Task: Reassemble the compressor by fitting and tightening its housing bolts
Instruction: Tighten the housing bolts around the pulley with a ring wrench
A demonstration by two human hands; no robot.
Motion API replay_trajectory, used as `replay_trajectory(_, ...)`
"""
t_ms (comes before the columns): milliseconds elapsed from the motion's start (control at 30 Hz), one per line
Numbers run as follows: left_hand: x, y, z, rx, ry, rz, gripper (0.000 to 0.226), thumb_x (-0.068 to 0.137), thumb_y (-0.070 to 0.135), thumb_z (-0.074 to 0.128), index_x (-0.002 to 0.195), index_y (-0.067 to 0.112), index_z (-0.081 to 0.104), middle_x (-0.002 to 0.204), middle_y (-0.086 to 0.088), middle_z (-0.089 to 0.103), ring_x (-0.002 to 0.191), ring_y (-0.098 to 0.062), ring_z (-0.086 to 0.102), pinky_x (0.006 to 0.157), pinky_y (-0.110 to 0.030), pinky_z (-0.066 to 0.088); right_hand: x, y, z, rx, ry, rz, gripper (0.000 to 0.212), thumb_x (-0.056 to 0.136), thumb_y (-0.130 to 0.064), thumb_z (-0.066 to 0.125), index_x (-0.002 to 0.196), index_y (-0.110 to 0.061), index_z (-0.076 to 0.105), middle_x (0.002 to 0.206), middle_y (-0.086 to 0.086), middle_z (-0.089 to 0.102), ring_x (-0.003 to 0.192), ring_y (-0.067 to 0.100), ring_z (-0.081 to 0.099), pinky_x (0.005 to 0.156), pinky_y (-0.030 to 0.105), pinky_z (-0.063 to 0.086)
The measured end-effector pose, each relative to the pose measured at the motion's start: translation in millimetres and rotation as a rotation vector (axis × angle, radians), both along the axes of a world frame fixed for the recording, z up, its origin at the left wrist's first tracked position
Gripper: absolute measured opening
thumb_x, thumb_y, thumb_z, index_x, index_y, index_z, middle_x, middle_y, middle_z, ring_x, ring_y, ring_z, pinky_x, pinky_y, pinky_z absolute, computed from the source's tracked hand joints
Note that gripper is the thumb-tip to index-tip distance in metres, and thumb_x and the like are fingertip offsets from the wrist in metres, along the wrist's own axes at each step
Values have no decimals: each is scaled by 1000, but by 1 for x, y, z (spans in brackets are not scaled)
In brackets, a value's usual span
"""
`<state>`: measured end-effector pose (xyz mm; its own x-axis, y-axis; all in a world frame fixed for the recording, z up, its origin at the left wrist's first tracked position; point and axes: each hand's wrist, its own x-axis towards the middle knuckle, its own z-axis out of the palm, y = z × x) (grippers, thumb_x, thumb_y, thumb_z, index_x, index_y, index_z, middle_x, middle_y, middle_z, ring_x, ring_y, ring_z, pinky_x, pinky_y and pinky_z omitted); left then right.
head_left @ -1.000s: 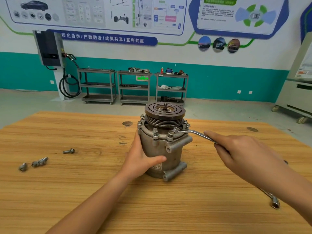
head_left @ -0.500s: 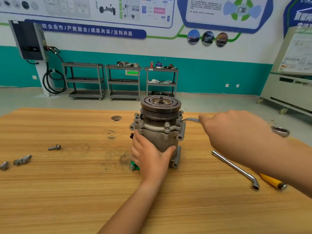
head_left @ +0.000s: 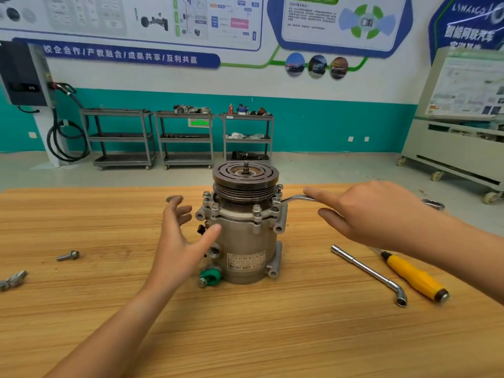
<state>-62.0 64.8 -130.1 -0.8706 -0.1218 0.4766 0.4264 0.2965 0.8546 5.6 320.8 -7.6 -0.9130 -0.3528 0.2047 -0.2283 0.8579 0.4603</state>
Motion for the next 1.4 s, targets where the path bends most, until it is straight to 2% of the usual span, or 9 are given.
replay_trajectory(133, -20, 2, 5, 48, -90, -136, 103, 66, 40, 73, 147, 32, 10, 132, 18, 33, 121, -2, 35, 97, -27, 32, -22, 17, 0, 96, 109, 69, 54, 102, -22, 32, 148, -38, 8, 78, -4, 41, 63, 13, 39, 45, 23, 26)
replay_trajectory(267, -35, -5, 5, 100, -184, -260, 102, 56, 41, 72, 145, 35, 22, 130, 15, 35, 122, -7, 37, 97, -29, 36, -47, 19, -15, -13, 192, 159, 54, 95, 0, 42, 144, -21, 35, 104, 7, 57, 84, 22, 54, 62, 30, 40)
replay_trajectory(400, -44, -6, 2, 85, -175, -308, 78, 62, 34, 78, 127, 40, 36, 126, 14, 43, 113, -7, 45, 89, -25, 39, -58, 18, -31, -300, 373, 340, 37, 65, 19, 69, 98, 3, 70, 76, 19, 67, 61, 31, 64, 47, 33, 49)
replay_trajectory(700, -42, -1, -6, 141, -124, -291, 47, 74, 21, 74, 106, 40, 47, 116, 7, 56, 108, -8, 54, 82, -26, 46, -42, 10, -68, -506, 368, 225, 52, 68, 21, 63, 115, -2, 65, 74, 16, 63, 61, 31, 58, 52, 32, 40)
replay_trajectory(867, -38, 1, -9, 201, -103, -256, 39, 79, 16, 68, 103, 38, 47, 114, 7, 57, 103, -7, 56, 71, -18, 45, -17, 2, -62, -443, 200, 81, 61, 96, -4, 37, 149, -26, 19, 106, 5, 51, 72, 16, 38, 59, 28, 31)
replay_trajectory(1033, -28, 5, -7, 246, -113, -241, 44, 61, 39, 72, 97, 45, 47, 114, 10, 56, 108, -5, 54, 73, -19, 45, 12, -35, -50, -232, 197, -63, 70, 92, 2, 37, 150, -12, -1, 113, 12, 47, 63, 22, 37, 42, 28, 17)
replay_trajectory(1167, -24, 4, -8, 235, -128, -210, 58, 47, 54, 72, 99, 45, 46, 122, 6, 54, 114, -11, 53, 87, -30, 47, 24, -59, -61, -168, 96, -9, 58, 91, 0, 36, 145, -5, 17, 98, 13, 55, 76, 28, 59, 40, 28, 15)
replay_trajectory(1300, -23, 3, -6, 212, -142, -218, 62, 45, 59, 71, 99, 47, 45, 120, 11, 52, 116, -13, 51, 84, -28, 47, 22, -44, -57, -257, 29, -60, 41, 94, -10, 36, 134, -19, 39, 64, -3, 34, 55, 19, 35, 44, 29, 19)
replay_trajectory(1400, -22, 3, -6, 213, -140, -226, 61, 45, 58, 71, 99, 47, 45, 117, 13, 53, 116, -14, 52, 87, -32, 48, 20, -29, -46, -743, -98, -1, 35, 98, -20, 39, 127, -34, 51, 62, -10, 51, 56, 12, 47, 48, 28, 35)
